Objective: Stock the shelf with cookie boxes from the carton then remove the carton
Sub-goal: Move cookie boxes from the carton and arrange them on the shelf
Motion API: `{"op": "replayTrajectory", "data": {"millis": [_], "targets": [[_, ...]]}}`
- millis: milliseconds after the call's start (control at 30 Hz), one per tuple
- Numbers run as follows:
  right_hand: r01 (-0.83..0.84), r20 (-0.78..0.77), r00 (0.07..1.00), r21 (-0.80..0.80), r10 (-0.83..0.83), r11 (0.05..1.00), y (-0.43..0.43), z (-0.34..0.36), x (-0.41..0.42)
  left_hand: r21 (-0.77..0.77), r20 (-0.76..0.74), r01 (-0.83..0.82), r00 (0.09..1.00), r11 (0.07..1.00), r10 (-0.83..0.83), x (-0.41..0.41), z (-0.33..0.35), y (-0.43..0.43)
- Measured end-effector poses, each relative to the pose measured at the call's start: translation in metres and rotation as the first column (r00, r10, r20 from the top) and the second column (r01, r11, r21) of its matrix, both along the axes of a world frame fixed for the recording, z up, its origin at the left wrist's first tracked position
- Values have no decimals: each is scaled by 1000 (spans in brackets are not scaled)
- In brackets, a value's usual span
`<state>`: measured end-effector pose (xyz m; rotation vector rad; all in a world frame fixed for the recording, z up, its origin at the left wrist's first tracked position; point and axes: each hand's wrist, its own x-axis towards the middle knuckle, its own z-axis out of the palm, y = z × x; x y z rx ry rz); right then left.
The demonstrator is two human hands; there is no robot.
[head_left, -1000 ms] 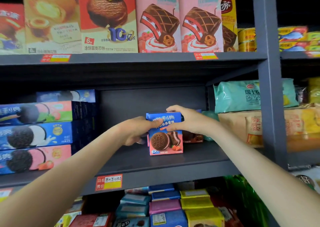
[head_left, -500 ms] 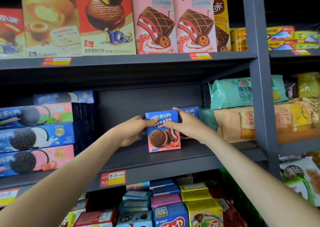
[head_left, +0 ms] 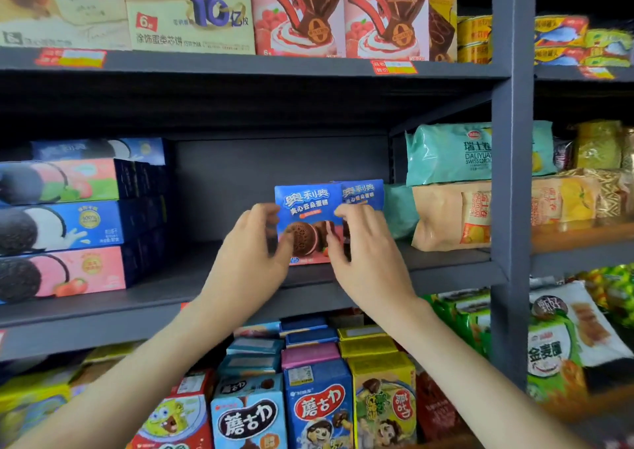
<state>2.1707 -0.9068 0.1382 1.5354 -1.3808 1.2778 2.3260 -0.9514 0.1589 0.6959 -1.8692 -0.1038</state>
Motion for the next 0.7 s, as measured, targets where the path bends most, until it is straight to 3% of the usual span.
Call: {"op": "replayTrajectory", "data": {"millis": [133,267,467,567,700], "targets": [[-153,-79,986,-67,147,986,22,-23,24,-136,6,36,999,990,-35,14,-27,36],[-308,-83,949,-29,305,951,48,-66,43,-4,-141,223,965,975,-222,26,-74,75],[-492,90,867,309,490,814,49,-167,73,333,-148,30,989,943,21,55,-197,85],[-573,184,808,470,561,671,43,-230,99,528,-29,-176,974,831,224,81,-277,89],[-608,294,763,628,575,486,41,-326,141,739,122,-337,919,583,376,126,-384,105]]}}
